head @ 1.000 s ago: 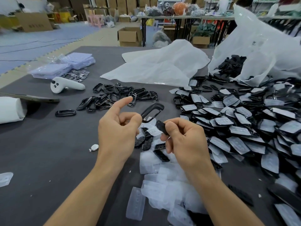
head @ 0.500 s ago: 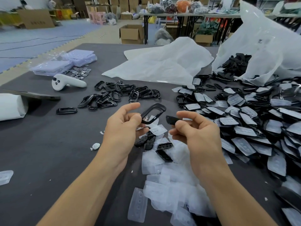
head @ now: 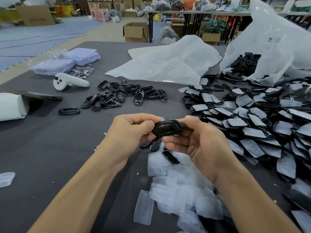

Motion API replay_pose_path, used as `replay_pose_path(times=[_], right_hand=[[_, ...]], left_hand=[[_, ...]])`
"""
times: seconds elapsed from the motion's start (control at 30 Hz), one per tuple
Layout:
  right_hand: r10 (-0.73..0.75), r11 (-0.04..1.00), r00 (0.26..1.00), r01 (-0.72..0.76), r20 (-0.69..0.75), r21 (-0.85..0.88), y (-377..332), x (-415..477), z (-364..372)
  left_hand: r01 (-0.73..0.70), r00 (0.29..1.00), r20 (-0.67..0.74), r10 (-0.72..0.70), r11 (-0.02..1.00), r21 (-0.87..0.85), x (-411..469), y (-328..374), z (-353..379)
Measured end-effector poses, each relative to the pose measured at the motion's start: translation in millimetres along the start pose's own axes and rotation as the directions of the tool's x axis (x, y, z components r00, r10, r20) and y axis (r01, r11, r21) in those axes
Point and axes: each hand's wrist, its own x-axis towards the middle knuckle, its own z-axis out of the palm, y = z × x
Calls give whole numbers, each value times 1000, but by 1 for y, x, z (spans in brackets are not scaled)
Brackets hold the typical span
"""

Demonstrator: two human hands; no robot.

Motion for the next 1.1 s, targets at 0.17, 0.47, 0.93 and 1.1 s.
replay_pose_path(times=[0.17,0.47,0.93,1.1], right_hand=[[-32,978,999,24,-39,-208,5,1,2],[-191,939,965,126,-179,-320,11,1,4],[-438,846,895,379,-84,-375,12,4,-3],[-442,834,895,383,-66,-396,12,4,-5]], left_hand=[[-74,993,-77,93,972,225,-1,-5,3],[81,997,-18,-80,996,48,-3,-8,4],[376,924,134,-358,791,-482,-3,-4,15],[291,956,117,-268,912,-288,-2,-5,12]])
